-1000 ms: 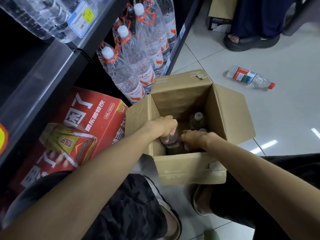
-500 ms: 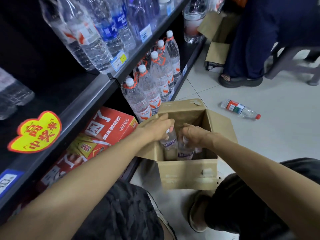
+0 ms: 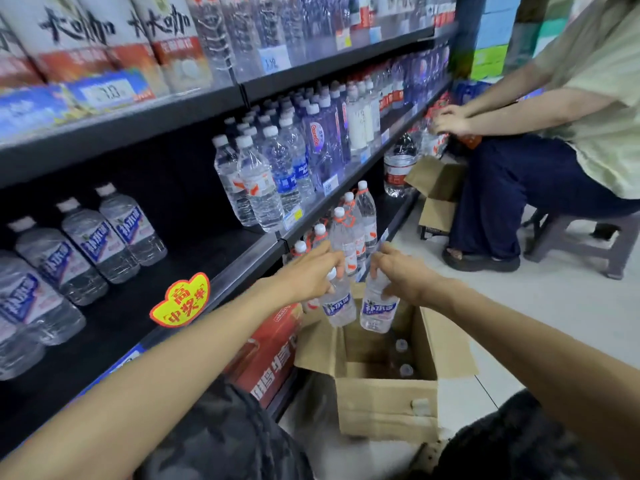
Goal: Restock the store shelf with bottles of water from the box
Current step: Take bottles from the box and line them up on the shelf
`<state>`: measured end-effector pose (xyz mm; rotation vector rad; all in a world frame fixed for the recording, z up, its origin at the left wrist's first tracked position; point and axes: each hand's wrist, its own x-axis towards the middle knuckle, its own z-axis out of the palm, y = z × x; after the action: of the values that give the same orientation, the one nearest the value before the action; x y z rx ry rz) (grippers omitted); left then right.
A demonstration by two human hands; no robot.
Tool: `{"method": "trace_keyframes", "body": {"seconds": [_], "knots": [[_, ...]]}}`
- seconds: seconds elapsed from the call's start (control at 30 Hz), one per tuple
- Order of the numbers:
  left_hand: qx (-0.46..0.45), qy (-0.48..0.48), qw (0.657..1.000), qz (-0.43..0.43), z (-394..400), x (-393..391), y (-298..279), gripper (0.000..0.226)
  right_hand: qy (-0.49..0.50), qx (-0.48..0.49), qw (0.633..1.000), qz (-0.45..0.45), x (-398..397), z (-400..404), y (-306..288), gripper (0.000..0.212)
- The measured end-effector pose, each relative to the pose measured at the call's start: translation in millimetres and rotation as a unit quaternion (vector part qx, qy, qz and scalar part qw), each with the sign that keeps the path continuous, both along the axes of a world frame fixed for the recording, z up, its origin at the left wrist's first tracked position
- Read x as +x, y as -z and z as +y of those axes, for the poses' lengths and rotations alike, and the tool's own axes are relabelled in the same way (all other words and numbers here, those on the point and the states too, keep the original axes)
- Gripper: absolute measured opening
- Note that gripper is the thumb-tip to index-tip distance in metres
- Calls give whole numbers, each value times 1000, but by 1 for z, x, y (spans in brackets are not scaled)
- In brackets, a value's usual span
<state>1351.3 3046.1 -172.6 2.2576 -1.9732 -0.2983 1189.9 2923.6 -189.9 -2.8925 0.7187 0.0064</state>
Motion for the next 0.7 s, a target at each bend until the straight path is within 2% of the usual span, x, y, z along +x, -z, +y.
{"method": "trace_keyframes", "body": {"seconds": [0.2,0.5,0.7], "knots": [[-98,-23,994,-33,40,11,-63,28,-14,-48,997,-67,7,19,-58,47],[-218,-55,963,-146,93,42,-141,31,-57,-72,983,-157,41,45,-141,39],[-218,-90,947,-220,118,59,-145,34,-80,-84,969,-216,77,69,-151,37]]}}
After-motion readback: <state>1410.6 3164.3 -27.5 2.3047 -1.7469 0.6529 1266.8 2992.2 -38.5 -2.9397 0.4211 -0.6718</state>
